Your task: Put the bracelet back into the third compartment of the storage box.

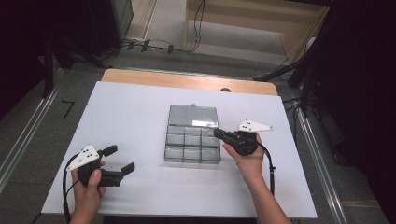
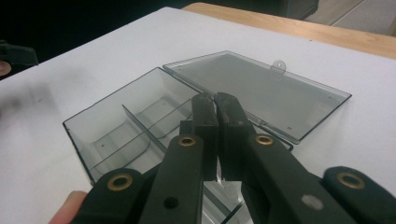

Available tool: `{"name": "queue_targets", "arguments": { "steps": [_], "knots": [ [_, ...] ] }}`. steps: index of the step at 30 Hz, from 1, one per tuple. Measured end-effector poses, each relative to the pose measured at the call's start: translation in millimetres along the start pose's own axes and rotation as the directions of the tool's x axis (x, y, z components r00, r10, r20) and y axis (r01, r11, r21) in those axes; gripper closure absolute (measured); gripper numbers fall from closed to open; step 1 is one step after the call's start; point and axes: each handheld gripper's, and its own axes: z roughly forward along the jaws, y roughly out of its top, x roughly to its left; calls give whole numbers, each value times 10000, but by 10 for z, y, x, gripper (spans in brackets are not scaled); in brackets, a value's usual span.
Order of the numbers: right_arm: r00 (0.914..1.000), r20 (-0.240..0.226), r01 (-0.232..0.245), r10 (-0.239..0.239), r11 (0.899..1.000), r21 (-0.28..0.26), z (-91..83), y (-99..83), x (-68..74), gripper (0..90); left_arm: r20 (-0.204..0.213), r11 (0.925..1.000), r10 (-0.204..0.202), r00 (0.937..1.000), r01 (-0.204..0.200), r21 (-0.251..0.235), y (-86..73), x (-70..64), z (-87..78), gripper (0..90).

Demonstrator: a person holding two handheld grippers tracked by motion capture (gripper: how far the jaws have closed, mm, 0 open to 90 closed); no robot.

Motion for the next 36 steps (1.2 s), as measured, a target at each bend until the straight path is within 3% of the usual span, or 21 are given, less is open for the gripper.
{"name": "queue_targets", "arguments": {
  "steps": [14, 28, 36],
  "knots": [
    [9999, 135, -38, 33, 9994, 339, 148, -149, -40, 856, 3, 10000, 9, 10000, -9, 28, -1, -2, 6, 0],
    [10000, 21, 32, -34, 9963, 859, 272, -236, 26, 853, 15, 10000, 76, 10000, -76, 56, 0, -3, 12, 0],
    [9998, 196, -51, 35, 9967, 809, 308, -268, 19, 818, 70, 10000, 52, 10000, -53, 70, -1, -12, 24, 0]
  ]
}}
